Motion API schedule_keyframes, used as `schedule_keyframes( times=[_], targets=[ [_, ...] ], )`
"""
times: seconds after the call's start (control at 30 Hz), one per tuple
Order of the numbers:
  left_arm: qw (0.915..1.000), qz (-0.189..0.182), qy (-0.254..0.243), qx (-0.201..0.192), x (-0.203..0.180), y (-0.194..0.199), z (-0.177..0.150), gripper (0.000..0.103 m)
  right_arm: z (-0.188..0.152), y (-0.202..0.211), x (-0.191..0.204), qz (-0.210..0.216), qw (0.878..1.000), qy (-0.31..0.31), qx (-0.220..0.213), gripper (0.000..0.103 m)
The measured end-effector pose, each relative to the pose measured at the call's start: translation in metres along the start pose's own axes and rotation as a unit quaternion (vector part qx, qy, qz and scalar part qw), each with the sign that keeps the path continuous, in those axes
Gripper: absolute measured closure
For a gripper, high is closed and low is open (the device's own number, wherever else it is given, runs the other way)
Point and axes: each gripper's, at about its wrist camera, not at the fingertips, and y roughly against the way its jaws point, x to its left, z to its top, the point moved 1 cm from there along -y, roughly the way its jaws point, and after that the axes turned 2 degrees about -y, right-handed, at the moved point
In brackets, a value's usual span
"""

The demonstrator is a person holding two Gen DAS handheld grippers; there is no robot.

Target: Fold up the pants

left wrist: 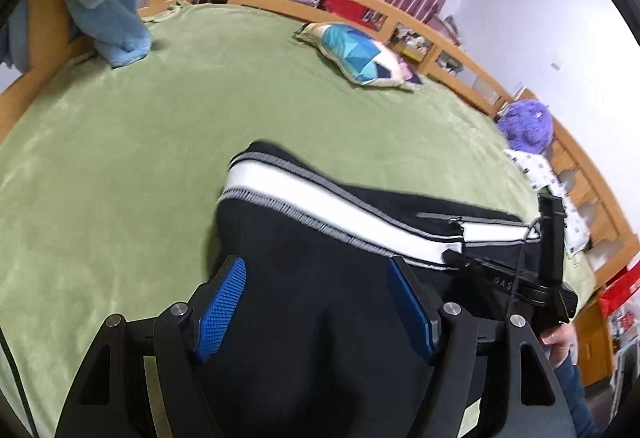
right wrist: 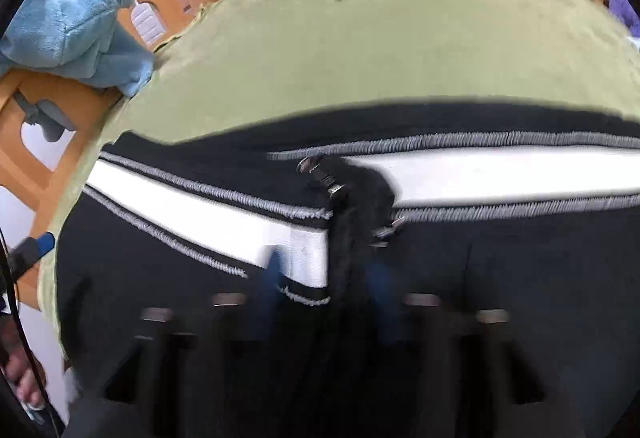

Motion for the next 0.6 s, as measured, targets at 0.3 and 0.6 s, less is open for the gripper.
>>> schedule_keyframes(
  times=[0.3, 0.6],
  targets=[
    [0.9955, 0.029, 0.047, 0.077, 0.021, -0.074, -0.006, 0.047, -0.006, 0.003, -0.011, -0.009, 1.0, 0.013, -0.021, 0.083],
    [0.9962, 0.063, 0.045, 0.041, 0.035, -0.019, -0.034, 0.042, -0.066, 0.082, 0.01, 0.035, 0.994, 0.06, -0.089, 0.057]
  ],
)
